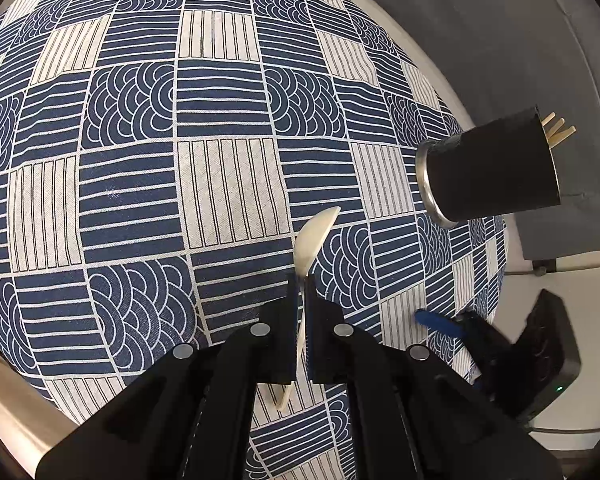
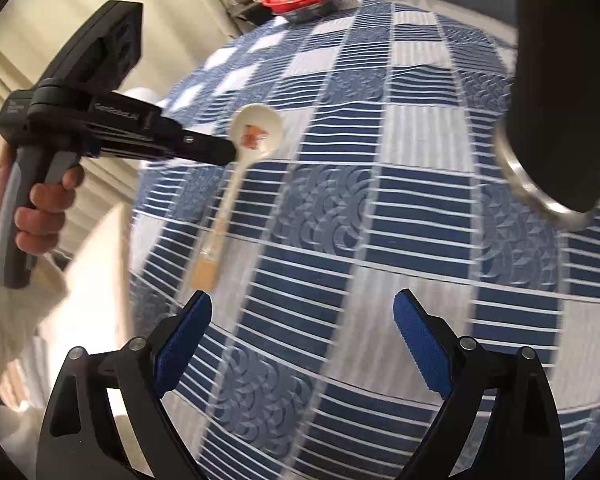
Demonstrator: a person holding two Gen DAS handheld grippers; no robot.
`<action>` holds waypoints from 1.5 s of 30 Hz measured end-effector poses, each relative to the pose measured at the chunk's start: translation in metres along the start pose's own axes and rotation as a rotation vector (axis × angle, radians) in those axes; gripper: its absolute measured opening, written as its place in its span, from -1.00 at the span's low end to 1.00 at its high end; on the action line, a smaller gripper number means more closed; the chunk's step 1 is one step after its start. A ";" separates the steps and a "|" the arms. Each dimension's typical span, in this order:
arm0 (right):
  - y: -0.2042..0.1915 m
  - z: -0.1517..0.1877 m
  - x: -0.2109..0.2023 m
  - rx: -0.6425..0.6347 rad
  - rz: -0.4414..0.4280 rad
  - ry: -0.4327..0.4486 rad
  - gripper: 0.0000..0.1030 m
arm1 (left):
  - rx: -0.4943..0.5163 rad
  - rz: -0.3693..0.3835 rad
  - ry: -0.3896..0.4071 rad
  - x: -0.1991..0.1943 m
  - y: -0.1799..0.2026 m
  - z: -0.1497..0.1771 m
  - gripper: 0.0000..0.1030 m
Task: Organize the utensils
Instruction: 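Close the right tool on the spoon handle end while the left tool holds the bowl, then lift the cartoon-print spoon with both tools and carry it over the black cup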
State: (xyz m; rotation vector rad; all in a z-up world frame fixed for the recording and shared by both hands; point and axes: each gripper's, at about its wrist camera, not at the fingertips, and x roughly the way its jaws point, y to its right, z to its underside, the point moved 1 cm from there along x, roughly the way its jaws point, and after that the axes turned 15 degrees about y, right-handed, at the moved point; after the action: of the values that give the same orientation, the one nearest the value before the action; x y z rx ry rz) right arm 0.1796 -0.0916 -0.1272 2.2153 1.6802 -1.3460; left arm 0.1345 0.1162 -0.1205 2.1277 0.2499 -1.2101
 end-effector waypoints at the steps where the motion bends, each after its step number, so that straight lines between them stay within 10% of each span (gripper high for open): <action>1: -0.003 0.001 0.004 0.010 -0.018 0.002 0.71 | 0.002 -0.004 0.000 0.000 0.000 0.001 -0.94; 10: -0.039 0.002 0.039 -0.010 -0.083 0.024 0.63 | -0.018 0.003 0.011 -0.007 -0.006 0.002 -0.94; 13: -0.054 0.001 0.048 -0.054 -0.091 0.005 0.29 | -0.027 0.003 0.021 -0.010 -0.008 0.000 -0.94; 17: -0.066 0.002 0.061 -0.118 -0.070 -0.050 -0.67 | -0.046 0.011 0.024 -0.013 -0.014 -0.001 -0.97; 32: -0.056 -0.011 0.021 -0.169 -0.006 -0.011 -0.72 | -0.032 -0.025 0.025 -0.017 -0.016 0.005 -0.96; 36: -0.054 -0.008 0.014 -0.168 -0.003 -0.015 -0.72 | -0.061 -0.028 0.031 -0.015 -0.024 0.005 -0.53; 45: -0.052 -0.007 0.017 -0.174 -0.003 -0.038 -0.72 | -0.036 -0.050 0.013 0.001 -0.027 -0.010 -0.29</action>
State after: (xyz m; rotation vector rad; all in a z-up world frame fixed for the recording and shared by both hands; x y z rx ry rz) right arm 0.1423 -0.0536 -0.1116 2.0802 1.7160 -1.1847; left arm 0.1291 0.1423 -0.1300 2.1103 0.3301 -1.2111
